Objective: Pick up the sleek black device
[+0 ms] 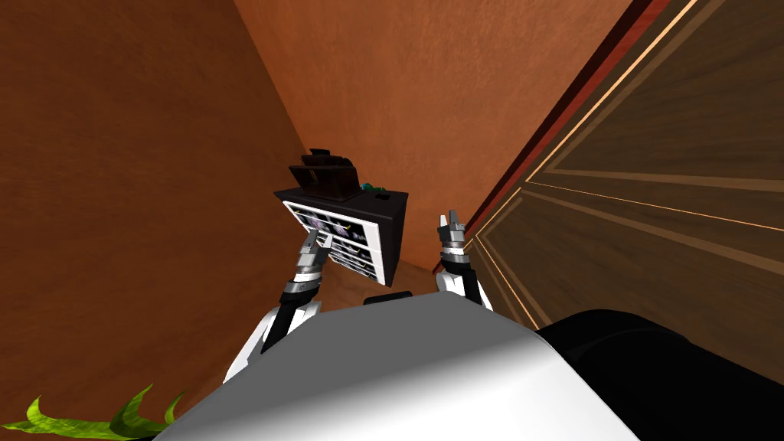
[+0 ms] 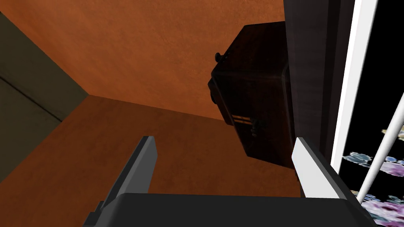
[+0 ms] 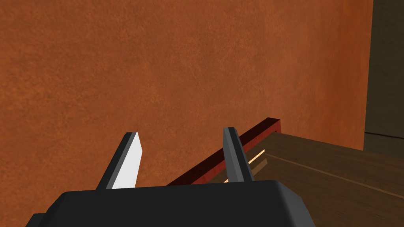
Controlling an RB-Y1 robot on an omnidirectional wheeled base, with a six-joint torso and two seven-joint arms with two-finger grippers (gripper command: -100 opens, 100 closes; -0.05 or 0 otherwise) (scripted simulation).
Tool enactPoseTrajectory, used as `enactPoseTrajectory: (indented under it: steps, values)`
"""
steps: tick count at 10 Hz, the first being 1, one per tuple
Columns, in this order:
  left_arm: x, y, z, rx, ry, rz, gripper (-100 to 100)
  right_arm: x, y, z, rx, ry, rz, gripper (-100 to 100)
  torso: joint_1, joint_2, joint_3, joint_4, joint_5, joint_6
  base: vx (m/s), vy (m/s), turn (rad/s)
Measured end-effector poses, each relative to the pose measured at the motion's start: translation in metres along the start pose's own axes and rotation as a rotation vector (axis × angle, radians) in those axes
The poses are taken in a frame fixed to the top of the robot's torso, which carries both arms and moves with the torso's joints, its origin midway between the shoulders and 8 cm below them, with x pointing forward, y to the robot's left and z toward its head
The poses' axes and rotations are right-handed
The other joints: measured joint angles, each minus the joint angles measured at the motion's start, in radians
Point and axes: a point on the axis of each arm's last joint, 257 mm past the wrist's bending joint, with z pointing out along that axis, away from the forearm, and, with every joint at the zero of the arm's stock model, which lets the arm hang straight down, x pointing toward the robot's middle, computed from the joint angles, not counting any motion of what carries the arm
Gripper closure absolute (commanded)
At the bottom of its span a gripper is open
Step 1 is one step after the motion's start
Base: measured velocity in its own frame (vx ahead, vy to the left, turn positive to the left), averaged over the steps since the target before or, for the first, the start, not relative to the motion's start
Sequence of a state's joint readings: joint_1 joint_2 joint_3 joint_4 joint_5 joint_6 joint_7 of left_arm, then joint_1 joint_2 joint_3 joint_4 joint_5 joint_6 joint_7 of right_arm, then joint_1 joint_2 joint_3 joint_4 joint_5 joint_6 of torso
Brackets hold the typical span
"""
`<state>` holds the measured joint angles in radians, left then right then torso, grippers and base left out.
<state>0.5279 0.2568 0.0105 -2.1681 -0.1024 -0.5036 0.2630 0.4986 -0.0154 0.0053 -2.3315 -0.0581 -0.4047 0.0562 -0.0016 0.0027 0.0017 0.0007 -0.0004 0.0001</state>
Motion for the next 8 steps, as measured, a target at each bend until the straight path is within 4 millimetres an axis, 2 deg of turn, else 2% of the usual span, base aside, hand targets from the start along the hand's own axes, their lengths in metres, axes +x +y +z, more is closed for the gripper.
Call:
enactPoseTrajectory:
  steps: [8]
  values:
    - [0.026,0.038,-0.027,-0.083,0.226,-0.117,-100,0.000,0.000,0.000,0.000,0.000,0.000,0,-0.001,-0.001,0.000,0.000,0.000,0.000,-0.037,-0.041,0.032]
